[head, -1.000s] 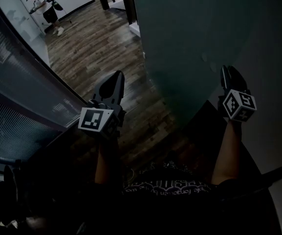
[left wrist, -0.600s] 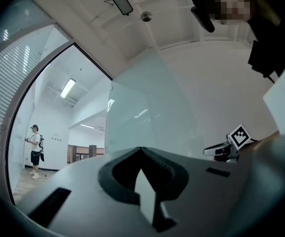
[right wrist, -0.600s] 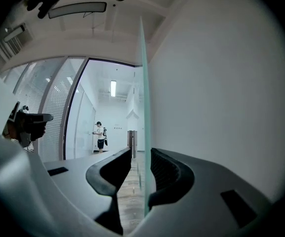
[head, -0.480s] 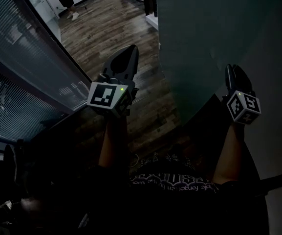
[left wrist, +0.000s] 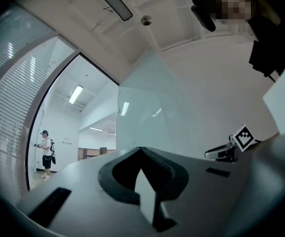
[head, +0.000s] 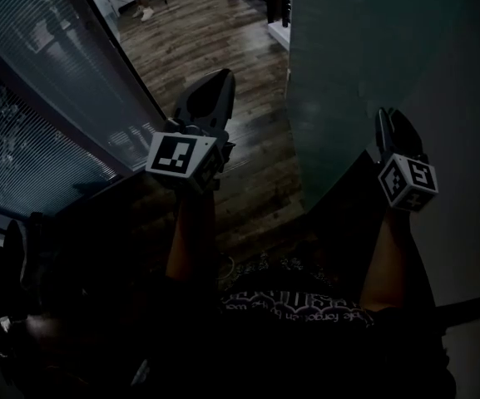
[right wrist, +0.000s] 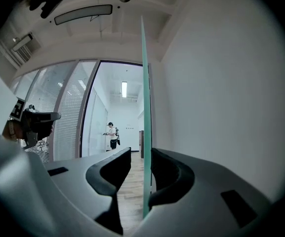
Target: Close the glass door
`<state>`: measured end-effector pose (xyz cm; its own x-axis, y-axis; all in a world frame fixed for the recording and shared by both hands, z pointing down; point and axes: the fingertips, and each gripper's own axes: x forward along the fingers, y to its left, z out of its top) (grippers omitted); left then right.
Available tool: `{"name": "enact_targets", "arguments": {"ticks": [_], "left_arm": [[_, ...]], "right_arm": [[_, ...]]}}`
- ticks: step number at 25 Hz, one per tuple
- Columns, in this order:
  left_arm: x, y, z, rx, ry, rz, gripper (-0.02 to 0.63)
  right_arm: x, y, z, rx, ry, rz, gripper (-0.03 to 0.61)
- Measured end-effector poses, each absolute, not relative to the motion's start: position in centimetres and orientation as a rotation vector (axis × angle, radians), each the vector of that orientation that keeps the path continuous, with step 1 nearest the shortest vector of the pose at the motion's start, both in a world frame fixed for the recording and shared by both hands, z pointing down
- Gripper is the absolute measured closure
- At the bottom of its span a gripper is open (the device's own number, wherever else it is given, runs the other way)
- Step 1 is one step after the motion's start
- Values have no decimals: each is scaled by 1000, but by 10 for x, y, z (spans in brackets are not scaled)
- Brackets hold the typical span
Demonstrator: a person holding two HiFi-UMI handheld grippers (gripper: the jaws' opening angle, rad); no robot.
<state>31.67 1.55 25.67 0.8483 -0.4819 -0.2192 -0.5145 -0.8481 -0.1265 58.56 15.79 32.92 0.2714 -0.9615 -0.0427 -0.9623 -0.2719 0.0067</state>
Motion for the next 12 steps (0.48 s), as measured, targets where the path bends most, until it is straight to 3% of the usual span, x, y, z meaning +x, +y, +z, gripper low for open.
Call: {"name": "enact_targets", "arguments": {"ticks": [12], "left_arm": [[239,20,251,-2787,900,271,612]], "right_arm": [[514,131,326,-2383,2019,70,468]]}}
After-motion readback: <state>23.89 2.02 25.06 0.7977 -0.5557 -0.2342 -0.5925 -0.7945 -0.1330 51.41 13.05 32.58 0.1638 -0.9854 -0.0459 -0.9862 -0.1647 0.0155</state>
